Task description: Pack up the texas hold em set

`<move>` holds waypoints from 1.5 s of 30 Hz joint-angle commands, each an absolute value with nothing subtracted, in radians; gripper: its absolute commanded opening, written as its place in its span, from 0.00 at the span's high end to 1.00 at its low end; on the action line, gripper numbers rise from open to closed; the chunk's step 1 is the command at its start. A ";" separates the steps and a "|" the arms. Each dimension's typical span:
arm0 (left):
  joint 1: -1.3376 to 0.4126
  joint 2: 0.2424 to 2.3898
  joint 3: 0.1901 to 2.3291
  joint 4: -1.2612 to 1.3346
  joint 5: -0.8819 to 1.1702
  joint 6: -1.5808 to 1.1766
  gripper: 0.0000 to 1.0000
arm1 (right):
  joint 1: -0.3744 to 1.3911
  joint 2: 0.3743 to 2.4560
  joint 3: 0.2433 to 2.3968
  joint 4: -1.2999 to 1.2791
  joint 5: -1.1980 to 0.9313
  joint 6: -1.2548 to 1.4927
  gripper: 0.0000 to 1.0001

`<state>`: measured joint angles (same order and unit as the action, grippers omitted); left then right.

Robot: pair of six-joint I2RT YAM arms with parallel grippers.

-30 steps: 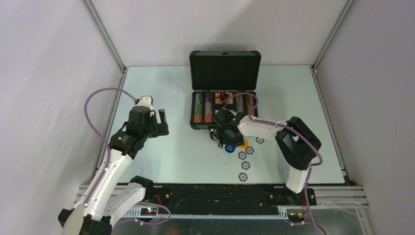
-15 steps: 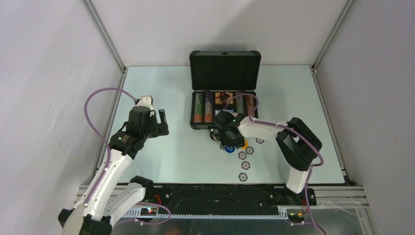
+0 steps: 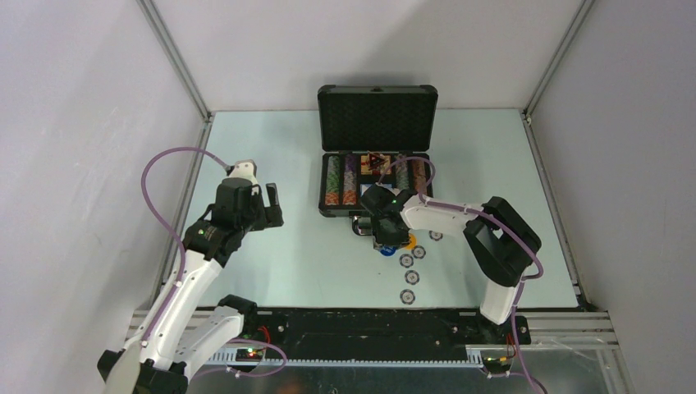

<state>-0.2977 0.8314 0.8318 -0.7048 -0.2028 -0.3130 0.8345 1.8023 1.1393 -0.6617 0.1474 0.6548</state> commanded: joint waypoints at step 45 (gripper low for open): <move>-0.291 0.837 0.832 -0.680 -0.198 -0.292 0.10 | 0.626 1.653 1.002 -0.520 0.097 0.495 0.17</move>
